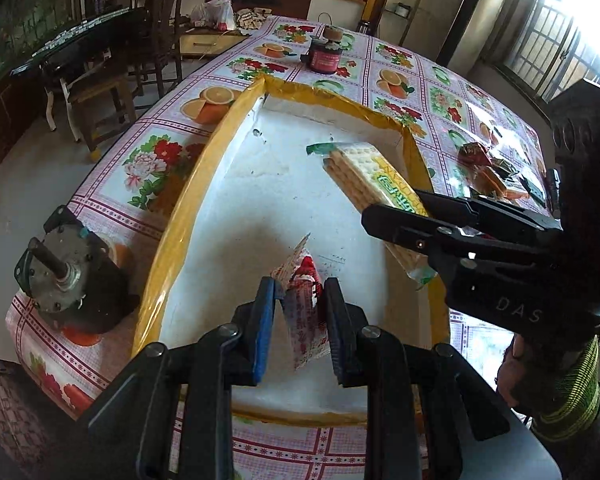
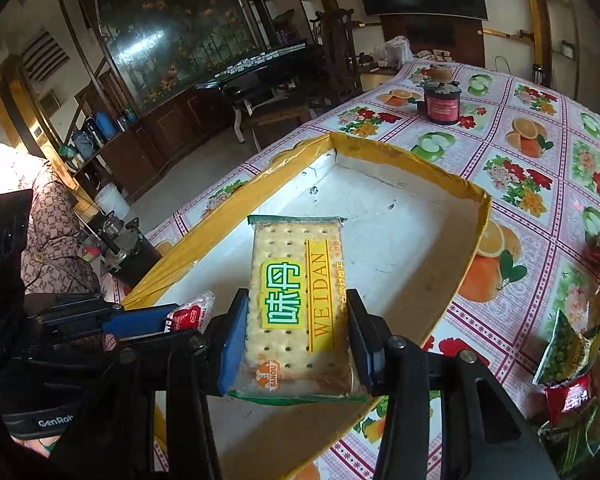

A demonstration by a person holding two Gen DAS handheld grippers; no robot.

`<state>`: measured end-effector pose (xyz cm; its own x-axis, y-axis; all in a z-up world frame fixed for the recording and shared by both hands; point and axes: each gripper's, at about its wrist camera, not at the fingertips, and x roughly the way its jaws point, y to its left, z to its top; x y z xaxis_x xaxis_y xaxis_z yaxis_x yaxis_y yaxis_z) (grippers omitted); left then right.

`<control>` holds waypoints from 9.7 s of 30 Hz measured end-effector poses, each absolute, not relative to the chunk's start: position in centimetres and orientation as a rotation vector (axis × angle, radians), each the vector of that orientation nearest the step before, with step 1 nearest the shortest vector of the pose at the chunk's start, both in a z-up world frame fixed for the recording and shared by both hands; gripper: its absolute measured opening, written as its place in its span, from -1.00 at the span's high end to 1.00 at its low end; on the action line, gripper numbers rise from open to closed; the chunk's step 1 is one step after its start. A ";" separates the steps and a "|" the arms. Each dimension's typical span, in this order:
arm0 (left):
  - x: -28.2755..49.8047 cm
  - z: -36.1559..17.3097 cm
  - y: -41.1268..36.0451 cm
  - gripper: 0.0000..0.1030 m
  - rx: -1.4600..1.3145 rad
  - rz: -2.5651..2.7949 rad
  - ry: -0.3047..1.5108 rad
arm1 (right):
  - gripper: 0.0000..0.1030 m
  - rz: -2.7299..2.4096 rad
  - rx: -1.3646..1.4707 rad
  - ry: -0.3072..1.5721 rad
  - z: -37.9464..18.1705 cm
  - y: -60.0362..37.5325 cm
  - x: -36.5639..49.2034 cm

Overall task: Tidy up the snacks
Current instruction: 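Carry the cracker pack and red-white packet over the white tray with both tools, then open both tools to drop the cracker pack and packet into the tray, then move both tools back over the snack pile, then grasp a green snack bag with the left tool while the right tool grasps a silver foil bag, then carry the green bag and silver foil bag over the white tray, then open both tools to release the green and silver bags into the tray, then return to the pile and grasp another green snack bag with the left tool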

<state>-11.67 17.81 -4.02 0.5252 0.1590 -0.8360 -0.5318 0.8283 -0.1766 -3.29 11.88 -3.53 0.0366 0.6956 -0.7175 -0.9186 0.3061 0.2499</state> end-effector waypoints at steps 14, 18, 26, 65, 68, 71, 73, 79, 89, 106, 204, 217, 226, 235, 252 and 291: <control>-11.1 -6.3 18.7 0.48 -0.445 0.456 0.992 | 0.11 1.229 -0.444 0.891 -5.8 13.8 -4.2; -11.1 -6.2 18.7 0.39 -0.435 0.476 0.998 | 0.10 1.211 -0.482 0.876 -6.0 14.2 -4.4; -11.4 -4.7 17.7 -0.12 -0.366 0.506 0.968 | -0.22 1.209 -0.425 0.832 -3.8 12.4 -4.0; -5.5 0.3 1.1 -0.67 -0.189 0.306 0.889 | -0.39 0.768 -0.086 0.781 -1.6 -18.3 0.9; -5.2 0.5 0.1 -0.68 -0.159 0.308 0.890 | -0.39 0.768 -0.078 0.779 -1.7 -18.8 0.9; -5.0 0.7 -0.7 -0.72 -0.140 0.312 0.889 | -0.40 0.768 -0.073 0.779 -1.8 -19.2 0.8; -4.8 0.7 -1.0 -0.75 -0.129 0.319 0.890 | -0.40 0.769 -0.068 0.779 -1.8 -19.5 0.8; -4.5 0.7 -1.7 -0.84 -0.111 0.353 0.891 | -0.41 0.763 -0.061 0.784 -2.0 -20.1 0.8; -3.8 0.2 -2.6 -0.86 -0.052 0.389 0.896 | -0.41 0.752 -0.058 0.793 -2.1 -20.6 1.2; -2.8 -2.0 -1.2 -0.87 -0.113 0.333 0.949 | -0.41 0.761 -0.094 0.816 -2.9 -18.7 1.9; -7.6 -0.8 8.7 0.21 -0.269 0.448 0.883 | -0.36 0.998 -0.204 0.780 0.5 -5.6 -0.7; -9.5 -1.7 13.1 0.21 -0.329 0.518 0.887 | -0.36 1.090 -0.233 0.795 0.1 0.2 -1.4; -10.1 -3.0 16.5 0.21 -0.383 0.564 0.907 | -0.36 1.187 -0.245 0.827 -0.9 7.3 -1.0; -9.2 -3.9 17.9 0.21 -0.401 0.563 0.924 | -0.36 1.207 -0.285 0.881 -3.0 12.9 -0.4; -8.6 -4.9 18.7 -0.10 -0.405 0.573 0.949 | -0.40 1.185 -0.332 0.930 -5.0 15.0 0.3; -5.7 -0.6 8.5 -0.52 -0.300 0.446 0.894 | -0.53 0.891 -0.144 0.846 -1.0 -10.1 1.3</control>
<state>-5.68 8.51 -0.56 0.5442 0.2470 -0.8018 -0.4920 0.8681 -0.0666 1.32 -10.09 -1.04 0.3368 0.6269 -0.7025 -0.7341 0.6420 0.2211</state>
